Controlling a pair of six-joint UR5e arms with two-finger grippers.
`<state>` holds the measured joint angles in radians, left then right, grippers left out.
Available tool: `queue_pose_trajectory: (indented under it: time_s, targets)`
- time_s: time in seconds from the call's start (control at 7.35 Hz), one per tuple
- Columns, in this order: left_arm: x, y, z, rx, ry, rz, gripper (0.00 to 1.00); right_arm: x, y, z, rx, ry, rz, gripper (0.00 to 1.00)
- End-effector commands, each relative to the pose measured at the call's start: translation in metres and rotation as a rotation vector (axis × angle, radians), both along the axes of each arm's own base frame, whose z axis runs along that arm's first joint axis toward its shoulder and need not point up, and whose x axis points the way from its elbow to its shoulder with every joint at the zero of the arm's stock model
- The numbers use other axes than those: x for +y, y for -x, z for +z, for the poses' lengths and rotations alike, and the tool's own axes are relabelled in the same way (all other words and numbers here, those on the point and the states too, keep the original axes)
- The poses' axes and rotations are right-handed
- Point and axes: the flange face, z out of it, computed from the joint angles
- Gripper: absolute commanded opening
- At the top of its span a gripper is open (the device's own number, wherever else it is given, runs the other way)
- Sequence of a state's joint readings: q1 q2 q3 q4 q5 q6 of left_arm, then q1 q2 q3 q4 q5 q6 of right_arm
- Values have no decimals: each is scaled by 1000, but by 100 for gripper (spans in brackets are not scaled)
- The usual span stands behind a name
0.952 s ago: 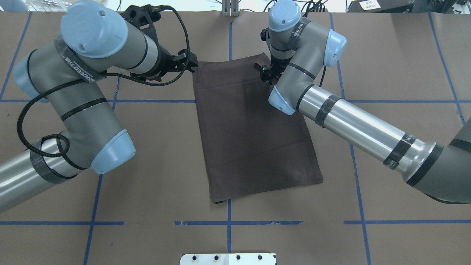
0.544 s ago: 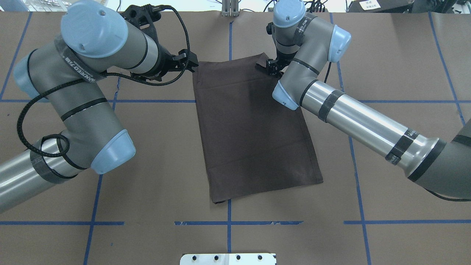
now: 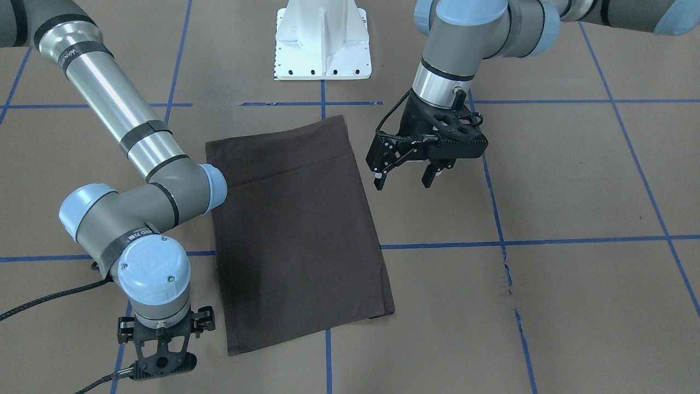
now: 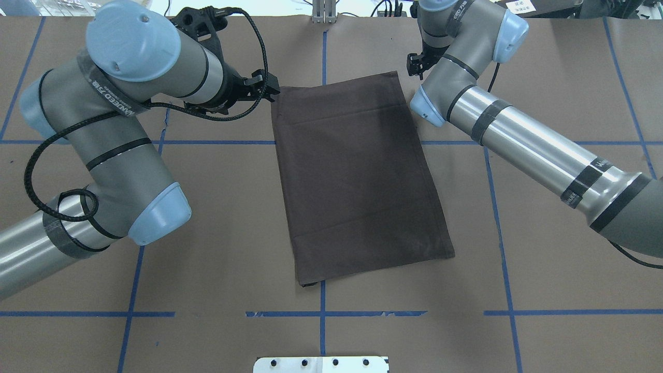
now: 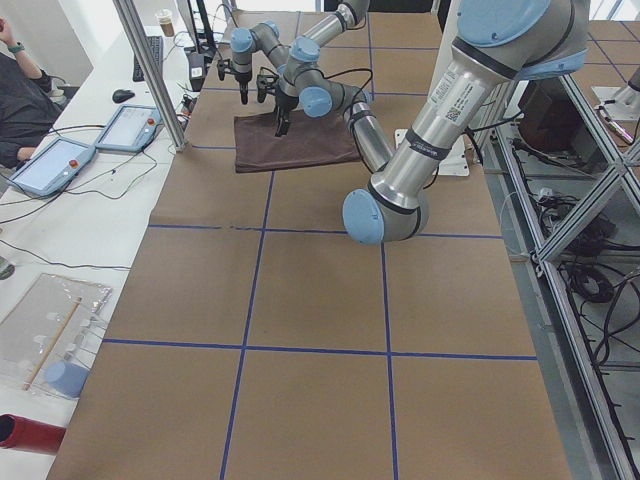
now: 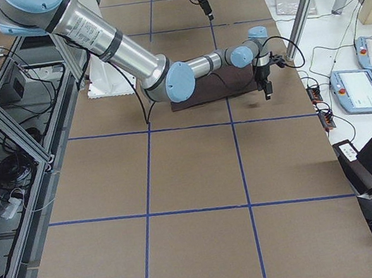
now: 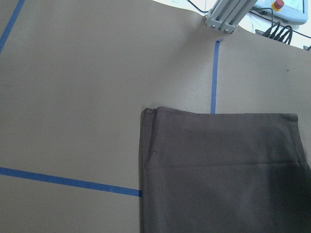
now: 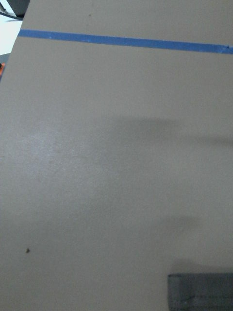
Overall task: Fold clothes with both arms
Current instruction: 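Move the left gripper to the near corner of the shirt while the right gripper rises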
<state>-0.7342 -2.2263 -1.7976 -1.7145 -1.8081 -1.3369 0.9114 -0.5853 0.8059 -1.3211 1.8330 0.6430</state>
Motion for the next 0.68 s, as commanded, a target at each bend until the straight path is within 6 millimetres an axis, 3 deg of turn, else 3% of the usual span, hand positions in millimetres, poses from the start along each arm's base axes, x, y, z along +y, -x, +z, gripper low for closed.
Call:
queue_pose_trajectory:
  time_s: [0.0,0.14,0.27,0.41,0.54]
  targets:
    - [16,-17,17,18,84,45,100,5,-8,-45,-130,6,-35,100]
    - [36,-29,39,49,209,66,100,25,-13,-42,-196,41,-76,100]
    - [84,-58,51,78,291,93,100,58,-29,-38,-244,101,-116,100]
    - [117,-83,52,126,378,84,100,88,-47,-37,-274,117,-130,100]
    - [159,-117,51,126,432,91,100,117,-55,-50,-330,192,-126,100]
